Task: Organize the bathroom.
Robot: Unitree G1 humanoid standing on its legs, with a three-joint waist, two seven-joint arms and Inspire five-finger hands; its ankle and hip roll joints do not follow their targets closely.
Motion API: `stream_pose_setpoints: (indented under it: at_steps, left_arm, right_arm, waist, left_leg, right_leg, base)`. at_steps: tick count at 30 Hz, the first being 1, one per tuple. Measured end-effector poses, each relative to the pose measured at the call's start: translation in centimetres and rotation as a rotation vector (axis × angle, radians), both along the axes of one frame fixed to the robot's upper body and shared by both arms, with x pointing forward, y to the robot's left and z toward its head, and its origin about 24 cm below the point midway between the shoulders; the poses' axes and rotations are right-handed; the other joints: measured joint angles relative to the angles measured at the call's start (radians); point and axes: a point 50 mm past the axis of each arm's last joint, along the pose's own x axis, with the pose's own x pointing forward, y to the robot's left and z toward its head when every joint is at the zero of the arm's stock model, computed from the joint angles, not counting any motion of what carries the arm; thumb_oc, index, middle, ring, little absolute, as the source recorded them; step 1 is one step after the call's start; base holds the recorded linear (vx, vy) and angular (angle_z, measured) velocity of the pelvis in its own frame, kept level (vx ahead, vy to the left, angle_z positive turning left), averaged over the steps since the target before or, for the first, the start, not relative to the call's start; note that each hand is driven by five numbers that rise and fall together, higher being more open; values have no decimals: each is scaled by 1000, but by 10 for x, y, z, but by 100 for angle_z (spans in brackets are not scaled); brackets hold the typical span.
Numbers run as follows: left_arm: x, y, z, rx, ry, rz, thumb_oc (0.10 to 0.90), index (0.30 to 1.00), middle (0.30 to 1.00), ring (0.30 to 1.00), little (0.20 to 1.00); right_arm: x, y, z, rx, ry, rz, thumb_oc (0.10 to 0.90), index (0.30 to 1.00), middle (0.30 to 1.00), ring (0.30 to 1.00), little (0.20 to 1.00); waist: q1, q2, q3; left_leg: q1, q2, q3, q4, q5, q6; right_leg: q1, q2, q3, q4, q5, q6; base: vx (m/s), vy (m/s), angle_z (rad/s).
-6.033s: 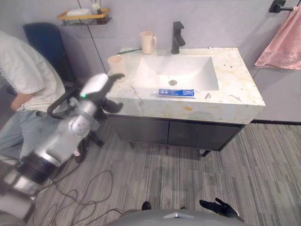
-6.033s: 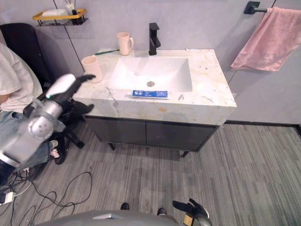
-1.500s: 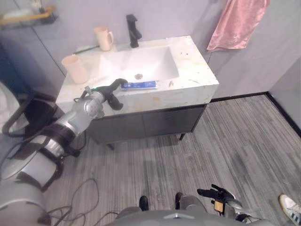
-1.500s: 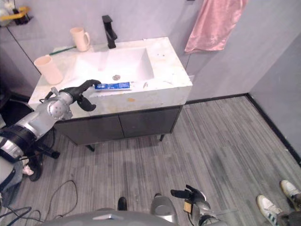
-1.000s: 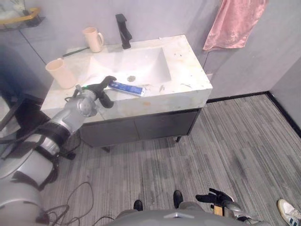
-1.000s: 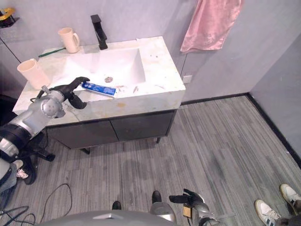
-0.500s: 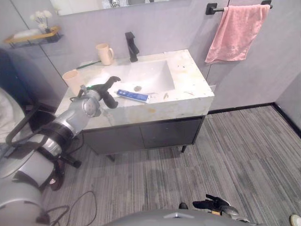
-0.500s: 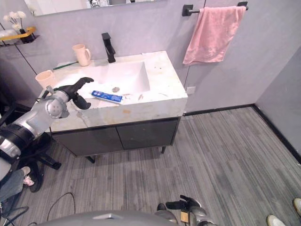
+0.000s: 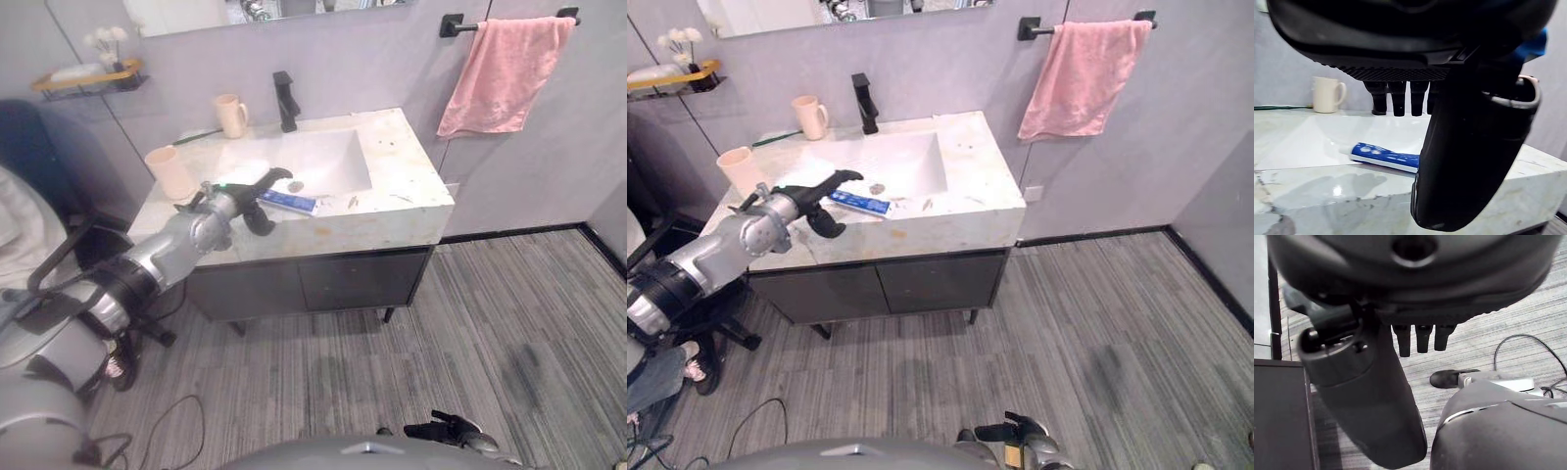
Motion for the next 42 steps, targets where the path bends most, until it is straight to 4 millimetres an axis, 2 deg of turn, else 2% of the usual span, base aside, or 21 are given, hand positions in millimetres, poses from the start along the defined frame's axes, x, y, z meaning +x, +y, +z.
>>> stream_pose_setpoints:
  at_steps: [6, 10, 15, 18, 29, 34, 42]
  left_arm:
    - [-2, -8, 5, -7, -9, -29, 800, 900, 900, 900, 900]
    - [2, -12, 20, -4, -49, -40, 800, 900, 900, 900, 900]
    - [6, -5, 39, 26, -102, -24, 800, 900, 900, 900, 900]
    - [5, -3, 43, 32, -112, -19, 800, 900, 900, 900, 900]
    - [3, -8, 39, 97, -63, -58, 800, 900, 900, 900, 900]
    - [2, -9, 34, 132, -23, -66, 800, 900, 900, 900, 900]
    - [4, -3, 32, 41, 40, 4, 800, 900, 900, 900, 900]
  right_arm:
    - [-5, -2, 0, -3, -6, -20, 800, 900, 900, 900, 900]
    - [-6, -3, 0, -5, -11, -28, 800, 900, 900, 900, 900]
    - [-9, -4, -1, -5, -11, -39, 800, 900, 900, 900, 900]
    - [-10, -4, 0, -5, -11, -39, 800, 900, 900, 900, 900]
    - [-10, -5, 0, -11, -25, -39, 800, 900, 900, 900, 900]
    - [-9, -7, 1, -14, -30, -38, 800, 900, 900, 900, 900]
    - [-5, -8, 2, -19, -53, -32, 800, 900, 900, 900, 900]
  waist:
    - [-32, 11, -9]
    - [-25, 12, -9]
    - [-23, 13, -10]
    - [-25, 14, -10]
    - [-27, 15, -11]
    - [-42, 16, -10]
    - [-42, 14, 8]
  left_leg:
    - [-1, 1, 25, 0, -6, 1]
    - [-2, 2, 25, 0, -7, 0]
    - [-2, 1, 24, 0, -7, -1]
    - [-2, 1, 25, 0, -8, -1]
    - [-6, 0, 33, 0, -10, -2]
    - [-13, -3, 36, 0, -10, -1]
    - [-11, -15, 42, 0, -12, 2]
  right_leg:
    - [-12, 2, 23, 0, 1, 2]
    - [-14, 2, 22, 0, 1, 2]
    - [-13, 2, 21, 0, 0, 2]
    - [-13, 1, 21, 0, 0, 3]
    - [-23, 1, 30, 0, -3, 6]
    - [-31, 1, 32, 0, -1, 9]
    - [-31, -5, 36, 6, 2, 14]
  base:
    - [37, -8, -13]
    - [59, -14, 1]
    - [74, 1, 1]
    - [58, 13, -1]
    - [73, 8, -2]
    - [21, 20, -2]
    - [-15, 42, -2]
